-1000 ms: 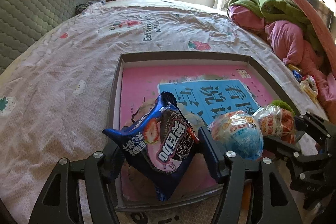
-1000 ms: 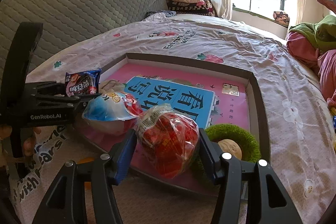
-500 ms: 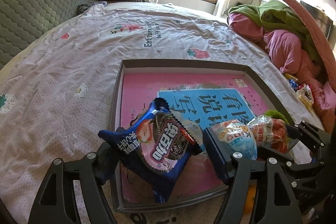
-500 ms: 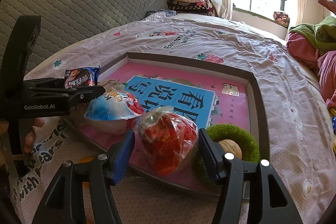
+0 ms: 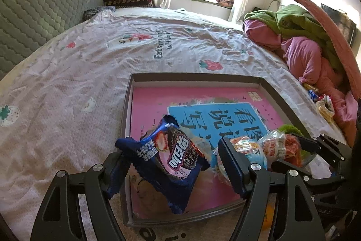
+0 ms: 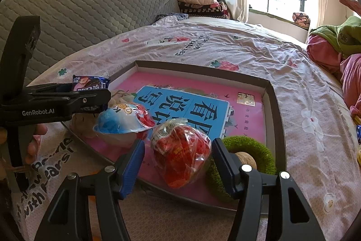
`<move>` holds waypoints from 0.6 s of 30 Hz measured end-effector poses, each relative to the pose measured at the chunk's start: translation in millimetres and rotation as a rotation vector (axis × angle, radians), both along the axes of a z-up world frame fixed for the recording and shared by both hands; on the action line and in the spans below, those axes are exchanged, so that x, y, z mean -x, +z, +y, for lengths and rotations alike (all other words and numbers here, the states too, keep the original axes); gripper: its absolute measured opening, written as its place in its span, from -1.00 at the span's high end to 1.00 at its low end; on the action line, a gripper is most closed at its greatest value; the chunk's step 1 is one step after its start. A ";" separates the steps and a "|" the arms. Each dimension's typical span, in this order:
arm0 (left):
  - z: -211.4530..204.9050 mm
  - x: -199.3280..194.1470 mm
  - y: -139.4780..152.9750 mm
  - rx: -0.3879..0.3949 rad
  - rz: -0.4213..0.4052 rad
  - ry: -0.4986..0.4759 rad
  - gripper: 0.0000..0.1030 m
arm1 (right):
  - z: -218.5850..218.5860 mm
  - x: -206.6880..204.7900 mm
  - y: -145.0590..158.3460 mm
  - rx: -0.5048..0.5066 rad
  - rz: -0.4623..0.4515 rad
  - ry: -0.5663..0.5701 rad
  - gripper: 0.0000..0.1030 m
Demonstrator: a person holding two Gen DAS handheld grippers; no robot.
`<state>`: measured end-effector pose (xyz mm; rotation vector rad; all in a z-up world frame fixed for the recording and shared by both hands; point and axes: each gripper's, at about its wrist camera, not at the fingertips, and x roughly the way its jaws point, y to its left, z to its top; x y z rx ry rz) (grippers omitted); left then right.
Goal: Organize objects
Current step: 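Lower and release the snack packet by the mesh bag with left tool while right tool releases the red bag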
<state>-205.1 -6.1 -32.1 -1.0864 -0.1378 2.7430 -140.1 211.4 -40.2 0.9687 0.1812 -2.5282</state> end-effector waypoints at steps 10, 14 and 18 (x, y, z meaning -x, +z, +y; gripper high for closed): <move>2.6 -7.1 13.7 0.003 0.036 -0.004 -0.49 | 1.6 -1.7 6.1 0.010 0.020 -0.003 -0.19; 4.4 -10.4 19.3 0.004 0.053 -0.011 -0.49 | 2.0 -3.0 9.3 0.014 0.032 -0.003 -0.19; 5.6 -14.2 25.7 0.010 0.073 -0.012 -0.49 | 2.8 -4.1 13.3 0.022 0.043 -0.001 -0.19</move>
